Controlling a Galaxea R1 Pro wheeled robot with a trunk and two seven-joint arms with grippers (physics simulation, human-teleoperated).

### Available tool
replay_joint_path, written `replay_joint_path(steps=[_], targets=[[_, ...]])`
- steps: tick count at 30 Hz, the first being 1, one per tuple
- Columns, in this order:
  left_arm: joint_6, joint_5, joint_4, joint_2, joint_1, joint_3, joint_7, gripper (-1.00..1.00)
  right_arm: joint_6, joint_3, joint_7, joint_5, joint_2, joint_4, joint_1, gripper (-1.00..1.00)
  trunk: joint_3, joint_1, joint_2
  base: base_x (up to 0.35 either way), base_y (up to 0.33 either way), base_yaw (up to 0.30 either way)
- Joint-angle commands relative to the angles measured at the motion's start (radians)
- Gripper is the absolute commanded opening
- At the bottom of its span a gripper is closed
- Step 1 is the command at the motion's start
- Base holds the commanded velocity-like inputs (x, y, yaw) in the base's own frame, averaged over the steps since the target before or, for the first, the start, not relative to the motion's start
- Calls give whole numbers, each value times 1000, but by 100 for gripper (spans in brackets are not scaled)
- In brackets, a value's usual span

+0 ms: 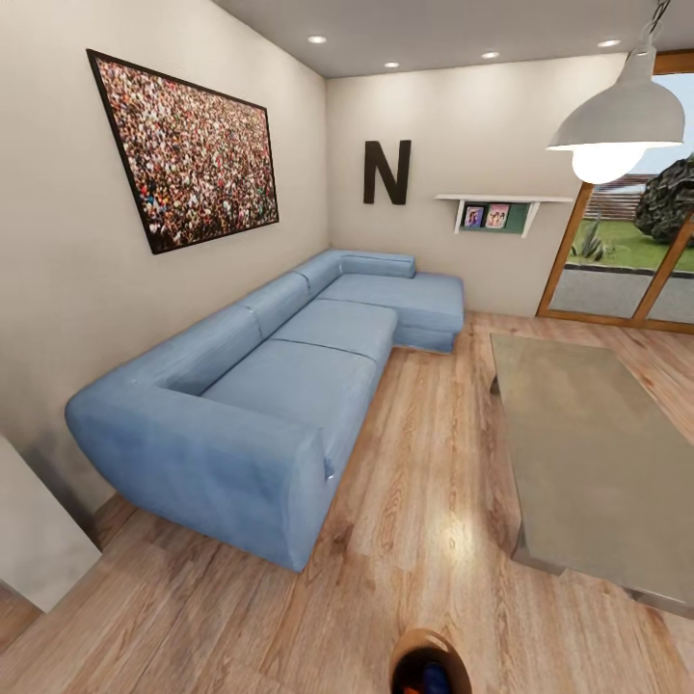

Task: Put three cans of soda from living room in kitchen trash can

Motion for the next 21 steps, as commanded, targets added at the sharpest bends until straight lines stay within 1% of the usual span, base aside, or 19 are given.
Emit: replay_joint_path(steps=[1, 2, 3, 4, 8, 9, 10, 11, 14, 17, 21], targets=[[0, 0, 0, -2, 0, 0, 0, 100, 0, 0, 0, 0, 0, 0, 0, 100, 0, 0, 0, 0, 0, 0], [0, 0, 0, -4, 0, 0, 0, 100, 0, 0, 0, 0, 0, 0, 0, 100, 0, 0, 0, 0, 0, 0], [0, 0, 0, -14, 0, 0, 0, 100, 1, 0, 0, -1, 1, 3, 0, 100, 0, 0, 0, 0, 0, 0], [0, 0, 0, -17, 0, 0, 0, 100, 1, 0, 0, -1, 4, 4, 0, 100, 0, 0, 0, 0, 0, 0], [0, 0, 0, -26, 0, 0, 0, 100, 1, 0, 0, 0, 22, 7, -1, 100, 0, 0, 0, 0, 0, 0], [0, 0, 0, -27, 0, 0, 0, 100, 1, 0, 0, 0, 29, 7, 0, 100, 0, 0, 0, 0, 0, 0], [0, 0, 0, -29, 0, 0, 0, 100, 1, 0, 0, 0, 45, 9, 0, 100, 0, 0, 0, 0, 0, 0], [0, 0, 0, -31, 0, -1, 0, 100, 1, 0, 0, 0, 71, 8, 0, 100, 0, 0, 0, 0, 0, 0], [0, 0, 0, -31, 0, -1, 0, 100, 2, 0, 0, 0, 96, 7, 0, 100, 0, 0, 0, 0, 0, 0], [0, 0, 0, -32, 0, -1, 0, 100, 2, 0, 0, -1, 112, 6, -1, 100, 0, 0, 0, 0, 0, 0], [0, 0, 0, -33, 0, -1, 0, 100, 2, 1, 0, -1, 122, 5, -1, 100, 0, 0, 0, 0, 0, 0]])
